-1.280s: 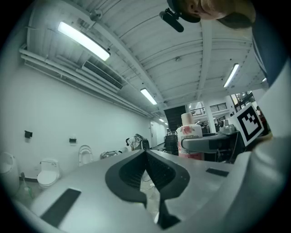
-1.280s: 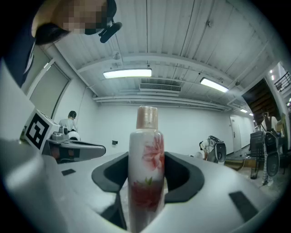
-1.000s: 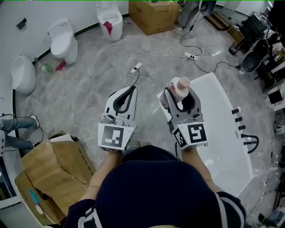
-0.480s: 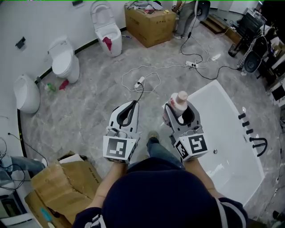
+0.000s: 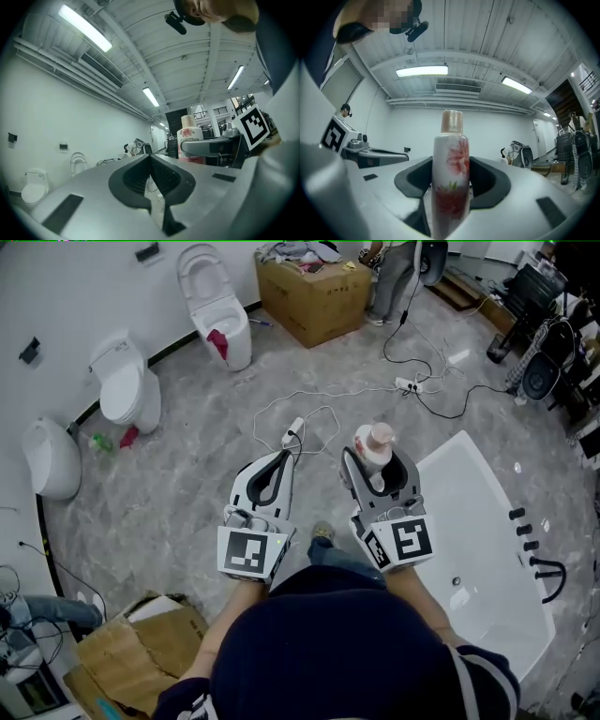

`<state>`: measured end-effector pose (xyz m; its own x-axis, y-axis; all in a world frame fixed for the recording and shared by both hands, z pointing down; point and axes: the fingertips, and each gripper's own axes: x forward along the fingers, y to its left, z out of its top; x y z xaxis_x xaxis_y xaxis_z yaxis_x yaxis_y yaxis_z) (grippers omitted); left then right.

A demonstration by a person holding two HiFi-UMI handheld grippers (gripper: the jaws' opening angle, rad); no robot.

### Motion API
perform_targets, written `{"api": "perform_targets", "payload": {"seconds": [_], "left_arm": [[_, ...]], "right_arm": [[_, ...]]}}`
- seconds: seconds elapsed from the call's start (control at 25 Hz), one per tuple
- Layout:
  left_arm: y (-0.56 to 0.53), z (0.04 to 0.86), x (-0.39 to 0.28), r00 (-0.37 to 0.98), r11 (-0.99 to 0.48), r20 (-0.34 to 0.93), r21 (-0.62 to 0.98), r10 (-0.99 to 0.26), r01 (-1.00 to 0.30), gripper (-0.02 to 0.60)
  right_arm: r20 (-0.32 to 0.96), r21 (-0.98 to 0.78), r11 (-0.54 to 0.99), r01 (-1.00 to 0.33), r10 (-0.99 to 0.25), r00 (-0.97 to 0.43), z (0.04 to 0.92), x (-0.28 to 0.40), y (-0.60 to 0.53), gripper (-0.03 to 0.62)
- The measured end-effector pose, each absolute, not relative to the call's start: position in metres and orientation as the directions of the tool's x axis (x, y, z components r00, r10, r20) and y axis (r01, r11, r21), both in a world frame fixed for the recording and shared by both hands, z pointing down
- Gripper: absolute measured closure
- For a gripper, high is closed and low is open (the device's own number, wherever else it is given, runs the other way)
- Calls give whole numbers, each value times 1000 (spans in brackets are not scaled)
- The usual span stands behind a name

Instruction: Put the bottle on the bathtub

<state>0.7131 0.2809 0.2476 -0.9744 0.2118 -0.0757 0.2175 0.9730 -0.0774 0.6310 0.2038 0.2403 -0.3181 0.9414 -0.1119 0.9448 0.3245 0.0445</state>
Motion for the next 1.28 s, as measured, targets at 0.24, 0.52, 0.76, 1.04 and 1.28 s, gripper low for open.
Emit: {"api": "perform_targets", "payload": {"seconds": [0.24, 0.52, 0.76, 1.04, 1.28], "left_arm": [[335, 240, 628, -972, 972, -97, -81, 212, 220, 557], [353, 246, 555, -980, 980, -88, -80, 176, 183, 557], [373, 253, 505, -995, 994, -63, -70, 79, 83, 557], [389, 268, 417, -994, 992, -13, -53, -112, -111, 557], [368, 270, 327, -926, 925, -20, -67, -377, -375, 557]], "right_arm": [[-108, 43, 319, 947, 944, -313, 241, 542, 265, 358], [-92, 20, 357, 934, 931, -354, 252, 472, 282, 358], [-53, -11, 472, 882, 880, -472, 266, 430, 279, 358], [-31, 4, 648, 762, 761, -648, 273, 369, 264, 358], [-34, 29, 811, 585, 586, -810, 270, 313, 241, 358]]}}
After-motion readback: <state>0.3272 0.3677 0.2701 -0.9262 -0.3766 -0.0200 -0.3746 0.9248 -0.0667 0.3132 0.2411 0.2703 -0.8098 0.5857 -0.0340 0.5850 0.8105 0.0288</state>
